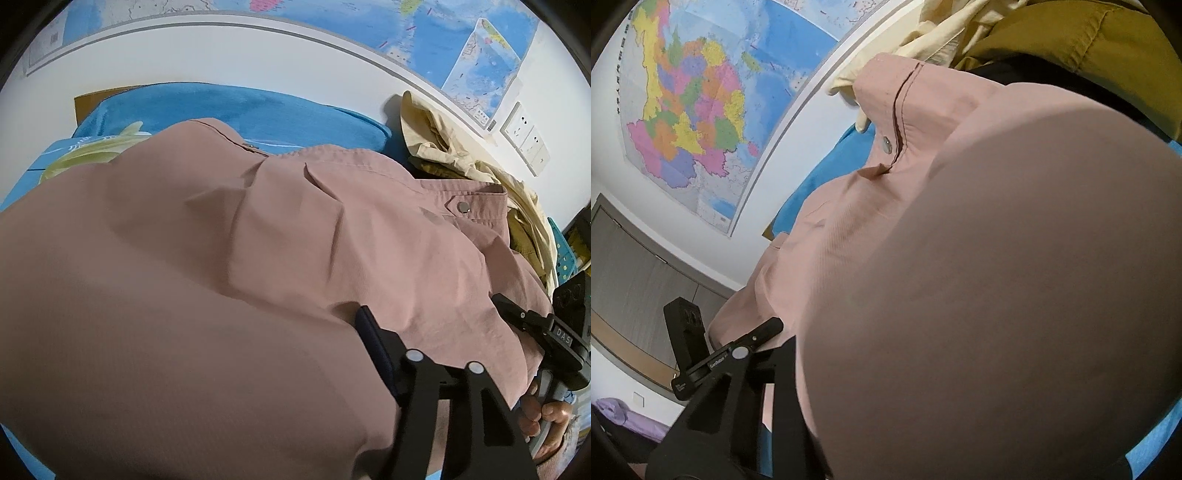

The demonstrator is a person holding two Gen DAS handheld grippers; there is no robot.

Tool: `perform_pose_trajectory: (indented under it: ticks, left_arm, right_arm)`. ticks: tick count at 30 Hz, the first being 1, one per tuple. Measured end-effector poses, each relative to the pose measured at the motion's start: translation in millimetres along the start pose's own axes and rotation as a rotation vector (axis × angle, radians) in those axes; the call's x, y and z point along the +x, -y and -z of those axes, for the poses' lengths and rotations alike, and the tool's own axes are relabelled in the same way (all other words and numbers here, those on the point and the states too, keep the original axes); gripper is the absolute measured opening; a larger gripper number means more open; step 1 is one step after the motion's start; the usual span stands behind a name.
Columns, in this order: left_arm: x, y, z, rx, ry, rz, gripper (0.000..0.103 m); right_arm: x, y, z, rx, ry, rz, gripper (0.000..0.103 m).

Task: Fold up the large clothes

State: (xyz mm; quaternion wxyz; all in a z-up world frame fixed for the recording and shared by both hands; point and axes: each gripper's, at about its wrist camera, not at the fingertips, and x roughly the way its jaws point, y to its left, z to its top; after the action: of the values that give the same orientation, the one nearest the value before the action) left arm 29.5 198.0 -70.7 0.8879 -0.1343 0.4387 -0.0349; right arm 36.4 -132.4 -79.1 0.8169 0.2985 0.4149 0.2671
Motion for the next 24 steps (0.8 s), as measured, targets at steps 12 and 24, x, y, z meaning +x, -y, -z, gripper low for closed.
perform_pose_trajectory:
  ticks: [12,24]
  left_arm:
    - [-4.1,-11.2,-5.4,-0.051,-0.011,0.058,0.026]
    - [3.9,-19.3,-10.9,-0.087,-0.038,0.094,0.027]
  right_arm:
    - [3.8,-7.8,-4.4,-0.051,-0.027,-0.007,0.026]
    - [10.9,0.5,-13.7,0.030,-0.064,-0.088,0.026]
